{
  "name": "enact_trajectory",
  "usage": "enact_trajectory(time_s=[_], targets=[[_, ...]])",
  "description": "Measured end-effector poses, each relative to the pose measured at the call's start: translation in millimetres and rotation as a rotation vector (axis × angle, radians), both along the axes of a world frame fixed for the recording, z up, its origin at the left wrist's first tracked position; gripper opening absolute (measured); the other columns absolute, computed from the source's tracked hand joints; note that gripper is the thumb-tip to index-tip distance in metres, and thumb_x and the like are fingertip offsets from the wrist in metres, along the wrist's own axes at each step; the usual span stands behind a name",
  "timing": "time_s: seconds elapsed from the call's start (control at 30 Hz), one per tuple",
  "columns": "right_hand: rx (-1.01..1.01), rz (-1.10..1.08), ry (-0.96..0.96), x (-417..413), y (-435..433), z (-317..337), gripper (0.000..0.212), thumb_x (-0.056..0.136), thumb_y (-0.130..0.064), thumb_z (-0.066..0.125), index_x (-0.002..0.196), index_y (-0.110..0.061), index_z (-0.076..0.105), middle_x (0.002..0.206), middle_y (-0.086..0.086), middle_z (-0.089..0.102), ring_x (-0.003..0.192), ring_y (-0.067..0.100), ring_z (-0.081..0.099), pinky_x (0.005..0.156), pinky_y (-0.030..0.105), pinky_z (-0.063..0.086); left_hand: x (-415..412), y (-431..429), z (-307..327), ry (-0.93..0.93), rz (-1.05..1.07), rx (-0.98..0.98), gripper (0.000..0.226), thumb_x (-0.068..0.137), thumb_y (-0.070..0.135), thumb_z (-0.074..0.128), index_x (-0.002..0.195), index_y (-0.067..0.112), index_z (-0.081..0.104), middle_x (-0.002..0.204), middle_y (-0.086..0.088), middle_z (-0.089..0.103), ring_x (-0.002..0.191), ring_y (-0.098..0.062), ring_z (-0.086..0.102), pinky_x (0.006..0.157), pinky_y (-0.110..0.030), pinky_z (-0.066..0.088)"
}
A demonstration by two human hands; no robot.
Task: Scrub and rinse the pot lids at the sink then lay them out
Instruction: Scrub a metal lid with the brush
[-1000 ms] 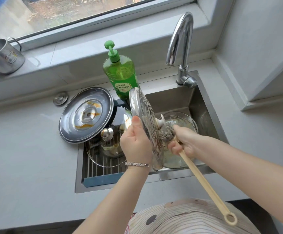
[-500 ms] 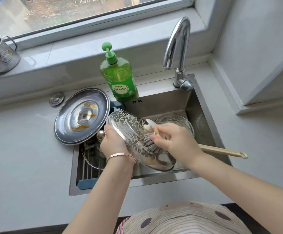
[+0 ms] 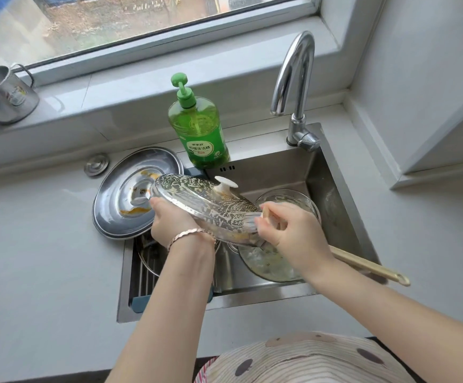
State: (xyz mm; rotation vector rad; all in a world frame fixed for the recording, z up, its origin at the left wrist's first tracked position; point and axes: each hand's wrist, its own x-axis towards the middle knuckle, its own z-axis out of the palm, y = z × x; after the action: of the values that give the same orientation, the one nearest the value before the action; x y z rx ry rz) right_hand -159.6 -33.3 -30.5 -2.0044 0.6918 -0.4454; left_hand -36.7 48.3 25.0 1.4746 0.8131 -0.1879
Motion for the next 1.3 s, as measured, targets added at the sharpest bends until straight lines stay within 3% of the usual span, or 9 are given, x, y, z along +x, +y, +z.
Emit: enact_trajectory(time_s=[0.1,0.23,0.47,0.57,0.73,0.9,1.0,1.1,1.3], targets=[[-0.09,0.093,-0.137,-0.2,11.0,10.0,0.024,0.082,-0.033,0.061,0.091,-0.012,0.068,0.09,-0.009,0.064,0.082,0.01,0.055,0.072,0.019,0.045,3.6,1.3,-1.7,0.034,0.029,-0.005,0.035,0.094,0.041,0.043,0.111,0.013,0.057,0.096,-0.001,0.054,0.088,-0.02,0.055,0.085,-0.03,0.05],[-0.022,-0.129,0.012,-2.3,-16.0,-10.7,0.018,0.085,-0.025,0.064,0.087,-0.007,0.066,0.085,0.006,0.064,0.08,0.021,0.056,0.074,0.041,0.048,8.3,3.2,-4.7,0.053,0.078,-0.065,0.025,0.093,0.041,0.046,0.096,0.016,0.051,0.096,-0.001,0.057,0.085,-0.021,0.058,0.082,-0.031,0.052],[-0.026,-0.061,-0.129,-9.4,-21.5,-6.2,0.02,0.083,-0.027,0.063,0.087,-0.008,0.066,0.081,0.003,0.062,0.071,0.008,0.049,0.064,0.021,0.04,17.9,11.5,-7.7,0.077,0.024,-0.177,0.028,0.091,0.036,0.049,0.107,0.015,0.06,0.073,0.004,0.058,0.057,-0.011,0.056,0.038,-0.017,0.042],[-0.002,-0.169,0.026,-12.7,-40.4,-21.3,0.016,0.085,-0.021,0.065,0.087,-0.005,0.066,0.08,0.009,0.062,0.072,0.016,0.051,0.066,0.028,0.04,16.4,11.6,-12.4,0.088,-0.024,-0.21,0.03,0.092,0.036,0.048,0.109,0.014,0.057,0.077,0.002,0.059,0.062,-0.012,0.057,0.045,-0.022,0.042],[-0.077,0.104,-0.149,-27.2,-17.1,-14.7,0.027,0.08,-0.03,0.064,0.098,-0.01,0.068,0.093,-0.005,0.063,0.084,0.006,0.055,0.075,0.012,0.044,19.8,12.3,-22.6,0.092,-0.068,-0.217,0.033,0.092,0.039,0.048,0.11,0.012,0.057,0.089,-0.002,0.064,0.067,-0.015,0.059,0.051,-0.026,0.046],[0.152,-0.164,0.263,-37.5,-57.2,-40.5,0.024,0.084,-0.025,0.066,0.099,-0.006,0.064,0.089,0.004,0.061,0.081,0.013,0.054,0.066,0.023,0.039,18.5,17.7,-27.0,0.103,-0.219,-0.198,0.025,0.09,0.032,0.05,0.099,0.011,0.06,0.087,-0.004,0.068,0.072,-0.019,0.065,0.066,-0.032,0.056],[0.321,-0.294,0.236,-34.2,-68.0,-28.9,0.04,0.079,-0.033,0.072,0.107,-0.01,0.055,0.091,-0.001,0.058,0.081,0.012,0.054,0.066,0.022,0.039,18.6,19.9,-33.6,0.092,-0.371,-0.161,0.023,0.087,0.028,0.055,0.069,0.016,0.055,0.062,0.001,0.063,0.054,-0.016,0.061,0.064,-0.029,0.053],[0.476,-0.27,0.138,-21.9,-69.5,-10.2,0.056,0.063,-0.032,0.084,0.106,-0.011,0.054,0.091,-0.003,0.063,0.083,0.01,0.06,0.069,0.025,0.048,17.9,15.4,-42.7,0.085,-0.533,-0.085,0.029,0.085,0.038,0.058,0.07,0.014,0.057,0.067,-0.003,0.062,0.067,-0.021,0.06,0.074,-0.039,0.051],[0.356,0.055,0.245,-8.1,-57.6,-1.2,0.043,0.061,-0.032,0.086,0.092,-0.018,0.061,0.083,-0.012,0.063,0.073,0.0,0.059,0.058,0.013,0.04,13.5,5.7,-38.7,0.231,-0.777,-0.194,0.036,0.093,0.041,0.051,0.073,0.011,0.059,0.057,-0.002,0.064,0.052,-0.019,0.062,0.052,-0.028,0.052]])
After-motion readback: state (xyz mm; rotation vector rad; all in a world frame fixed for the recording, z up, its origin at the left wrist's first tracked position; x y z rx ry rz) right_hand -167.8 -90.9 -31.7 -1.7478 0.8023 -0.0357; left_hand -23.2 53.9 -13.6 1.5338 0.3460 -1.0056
